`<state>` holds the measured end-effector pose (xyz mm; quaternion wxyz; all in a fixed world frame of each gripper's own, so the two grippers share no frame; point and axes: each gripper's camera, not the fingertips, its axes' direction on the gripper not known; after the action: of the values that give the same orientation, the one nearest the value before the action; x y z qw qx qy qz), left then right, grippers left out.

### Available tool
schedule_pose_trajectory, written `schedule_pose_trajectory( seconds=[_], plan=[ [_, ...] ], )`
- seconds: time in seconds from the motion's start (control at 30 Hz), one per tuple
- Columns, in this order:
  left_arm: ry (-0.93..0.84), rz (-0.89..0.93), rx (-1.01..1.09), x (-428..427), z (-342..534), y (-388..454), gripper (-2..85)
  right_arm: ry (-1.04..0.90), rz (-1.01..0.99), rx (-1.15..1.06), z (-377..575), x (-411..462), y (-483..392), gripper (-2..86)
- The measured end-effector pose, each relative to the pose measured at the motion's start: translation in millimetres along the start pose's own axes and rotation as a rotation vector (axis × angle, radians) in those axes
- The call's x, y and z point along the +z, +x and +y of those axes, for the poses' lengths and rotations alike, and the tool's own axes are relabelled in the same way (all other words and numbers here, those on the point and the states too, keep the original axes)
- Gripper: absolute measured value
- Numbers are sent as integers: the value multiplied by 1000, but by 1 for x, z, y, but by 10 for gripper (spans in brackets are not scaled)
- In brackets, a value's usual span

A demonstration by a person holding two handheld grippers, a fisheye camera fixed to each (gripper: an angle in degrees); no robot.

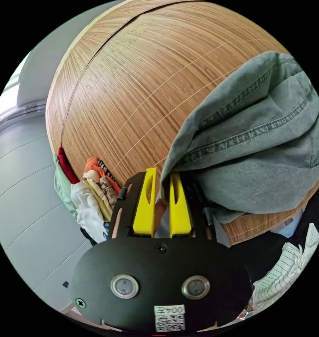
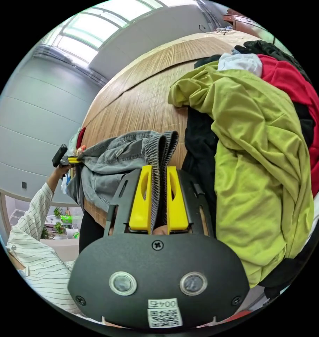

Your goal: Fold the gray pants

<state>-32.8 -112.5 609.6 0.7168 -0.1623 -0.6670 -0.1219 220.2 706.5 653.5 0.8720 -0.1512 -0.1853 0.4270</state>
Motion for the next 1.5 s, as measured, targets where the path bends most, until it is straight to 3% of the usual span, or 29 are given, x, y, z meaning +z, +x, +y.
schedule_pose_trajectory(
  seconds=[0.2,0.33,0.43,0.57,0.7,0.77,0.97,1.2,1.33,1.43,1.5],
  plan=[
    [95,349,-109,-15,40,-83,168,275,-217,-36,50,-84,18,82],
    [370,495,-203,-39,137,-117,193,381,-372,-124,95,-114,11,59],
    [492,500,-242,-14,228,-89,222,435,-465,-178,131,-125,8,51],
    [394,495,-369,90,339,5,240,447,-546,-167,168,-122,10,30],
    [311,520,-552,197,393,74,257,420,-575,-124,184,-114,14,0],
    [414,603,-694,235,417,84,274,392,-563,-126,183,-112,11,-4],
    [450,600,-583,248,416,73,296,335,-510,-178,180,-109,-8,-7],
    [512,815,-560,258,431,39,300,340,-543,-145,189,-103,-2,-7],
    [428,715,-516,256,403,60,283,335,-541,-119,190,-100,4,-7],
    [378,610,-648,255,403,61,228,348,-534,-108,191,-101,7,-7],
    [389,632,-698,257,412,58,176,344,-494,-119,192,-101,7,-7]
  ],
)
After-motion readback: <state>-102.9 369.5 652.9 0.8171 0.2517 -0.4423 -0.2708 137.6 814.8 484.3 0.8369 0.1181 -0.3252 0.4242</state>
